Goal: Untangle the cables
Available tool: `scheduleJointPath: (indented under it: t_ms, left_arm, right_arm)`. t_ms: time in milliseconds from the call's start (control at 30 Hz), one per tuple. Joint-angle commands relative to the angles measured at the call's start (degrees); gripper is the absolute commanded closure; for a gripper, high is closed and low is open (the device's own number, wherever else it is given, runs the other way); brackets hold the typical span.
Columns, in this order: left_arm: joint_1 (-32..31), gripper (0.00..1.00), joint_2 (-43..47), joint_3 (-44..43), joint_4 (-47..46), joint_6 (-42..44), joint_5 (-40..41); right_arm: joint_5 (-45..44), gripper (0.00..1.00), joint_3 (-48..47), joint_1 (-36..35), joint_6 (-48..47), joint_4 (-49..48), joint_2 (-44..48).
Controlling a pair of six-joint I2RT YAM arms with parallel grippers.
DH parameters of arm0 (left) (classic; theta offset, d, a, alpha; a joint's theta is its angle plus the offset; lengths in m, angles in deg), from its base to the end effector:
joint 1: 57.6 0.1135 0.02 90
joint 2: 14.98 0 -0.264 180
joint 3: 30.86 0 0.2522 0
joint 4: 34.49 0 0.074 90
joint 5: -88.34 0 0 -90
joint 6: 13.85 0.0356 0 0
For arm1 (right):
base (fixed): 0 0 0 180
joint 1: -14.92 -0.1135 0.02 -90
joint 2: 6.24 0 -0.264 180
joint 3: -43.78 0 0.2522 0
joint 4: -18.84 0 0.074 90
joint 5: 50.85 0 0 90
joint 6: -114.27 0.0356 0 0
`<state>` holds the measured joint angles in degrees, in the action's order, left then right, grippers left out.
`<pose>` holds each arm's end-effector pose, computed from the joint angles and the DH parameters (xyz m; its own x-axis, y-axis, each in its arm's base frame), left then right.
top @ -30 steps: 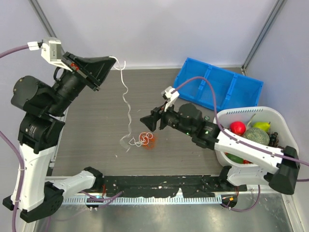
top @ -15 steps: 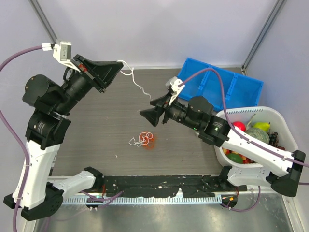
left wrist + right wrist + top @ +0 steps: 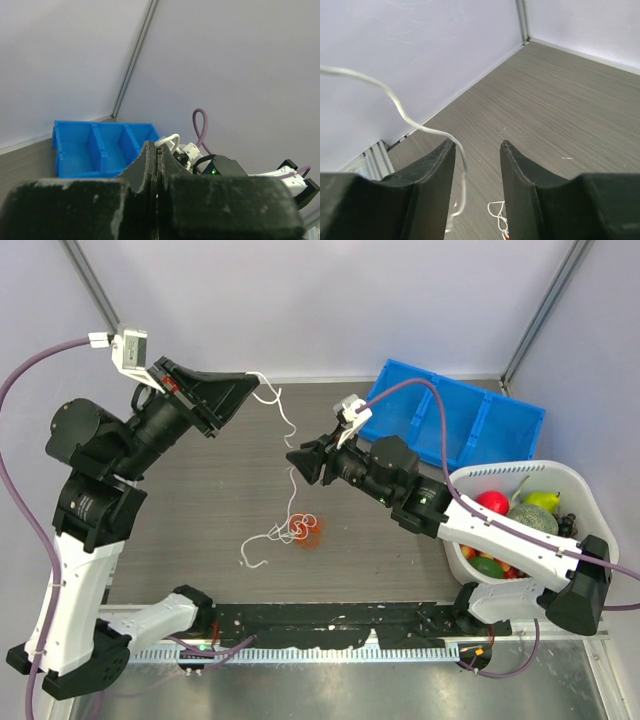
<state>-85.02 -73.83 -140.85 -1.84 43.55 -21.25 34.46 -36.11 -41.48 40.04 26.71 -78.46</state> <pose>0.1220 -0.0768 0.5699 -0.1487 -0.4947 -0.8563 0.7550 0.5025 -0.4214 0.1678 0.2473 0.3982 -0.2152 0.1656 -0.9624 -0.7548 0.5971 0.2715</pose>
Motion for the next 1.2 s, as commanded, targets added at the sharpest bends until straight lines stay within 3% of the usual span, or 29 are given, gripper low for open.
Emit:
scheduleJointPath:
  t_ms: [0, 67, 167, 200, 500, 667, 933, 1167]
  left_arm:
    - [-0.18, 1.0, 2.07, 1.04, -3.51, -0.71, -1.5]
    - [-0.18, 1.0, 3.03, 2.0, -3.34, -0.62, -1.24]
    - [-0.27, 1.0, 5.23, 4.02, -1.33, 0.69, 1.04]
    - [-0.18, 1.0, 6.02, 4.9, -0.62, 1.3, 1.92]
    - [-0.18, 1.0, 15.16, 21.41, 7.29, 6.5, 10.19]
    - [-0.18, 1.0, 16.58, 34.15, 3.88, 2.64, 0.72]
    - [-0.18, 1.0, 12.8, 48.14, -7.2, -4.31, -4.66]
    - [-0.18, 1.0, 7.88, 52.37, -12.92, -7.74, -8.27]
  right_arm:
    - [3.81, 0.58, 4.33, 0.06, 0.58, -13.96, 3.32]
    - [6.27, 0.66, 4.43, 0.06, 0.66, -15.38, 3.49]
    - [7.76, 0.97, 4.6, 0.06, 1.01, -15.29, 4.37]
    - [7.5, 0.99, 5.13, 0.06, 1.19, -15.29, 5.42]
    - [-16.92, 0.99, -1.8, 3.31, 7.69, -1.06, 8.77]
    - [-28.0, 0.99, -3.22, 7.7, 15.58, 2.9, 8.5]
    - [-27.74, 0.99, -0.76, 14.03, 26.32, 0.27, 13.6]
    - [-25.12, 0.99, -0.24, 16.32, 28.87, -1.13, 14.92]
